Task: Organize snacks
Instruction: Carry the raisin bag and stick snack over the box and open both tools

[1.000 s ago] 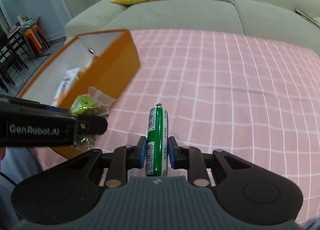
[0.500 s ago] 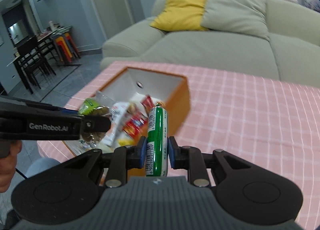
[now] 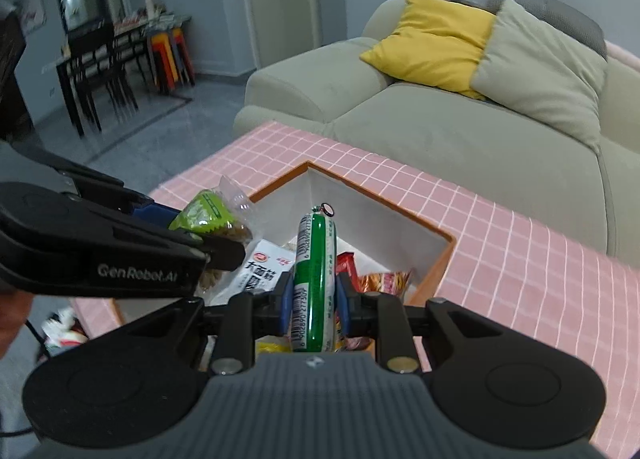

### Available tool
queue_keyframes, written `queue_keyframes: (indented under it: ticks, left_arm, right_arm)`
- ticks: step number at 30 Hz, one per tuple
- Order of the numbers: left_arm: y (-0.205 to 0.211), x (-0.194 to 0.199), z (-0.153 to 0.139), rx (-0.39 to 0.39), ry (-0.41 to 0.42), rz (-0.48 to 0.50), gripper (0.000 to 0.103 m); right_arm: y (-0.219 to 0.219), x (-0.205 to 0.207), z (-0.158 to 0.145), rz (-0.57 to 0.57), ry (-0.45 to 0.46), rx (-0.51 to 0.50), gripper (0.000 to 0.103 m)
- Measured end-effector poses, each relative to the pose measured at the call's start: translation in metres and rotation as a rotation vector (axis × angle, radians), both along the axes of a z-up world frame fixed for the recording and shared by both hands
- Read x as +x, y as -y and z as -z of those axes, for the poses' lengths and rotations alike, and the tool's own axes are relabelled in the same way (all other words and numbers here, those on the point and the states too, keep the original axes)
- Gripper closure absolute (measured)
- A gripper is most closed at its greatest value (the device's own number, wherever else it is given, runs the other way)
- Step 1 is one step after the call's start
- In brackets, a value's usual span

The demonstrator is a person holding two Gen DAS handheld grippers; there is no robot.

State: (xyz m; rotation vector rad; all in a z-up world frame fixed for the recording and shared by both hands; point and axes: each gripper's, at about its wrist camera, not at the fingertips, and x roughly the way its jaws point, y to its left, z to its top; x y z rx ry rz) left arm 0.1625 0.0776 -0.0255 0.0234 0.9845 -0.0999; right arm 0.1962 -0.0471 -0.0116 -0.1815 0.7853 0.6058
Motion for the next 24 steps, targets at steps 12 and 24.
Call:
queue_keyframes:
  ticks: [12, 24]
  left_arm:
    - [-0.010, 0.046, 0.067, 0.077, -0.159, 0.021, 0.064]
    - [-0.015, 0.068, 0.108, 0.058, -0.223, 0.031, 0.064]
  right_arm:
    - [-0.036, 0.059, 0.062, -0.166, -0.030, -0.239, 0.084]
    - [-0.054, 0.083, 0.099, -0.237, -0.074, -0.338, 0.084]
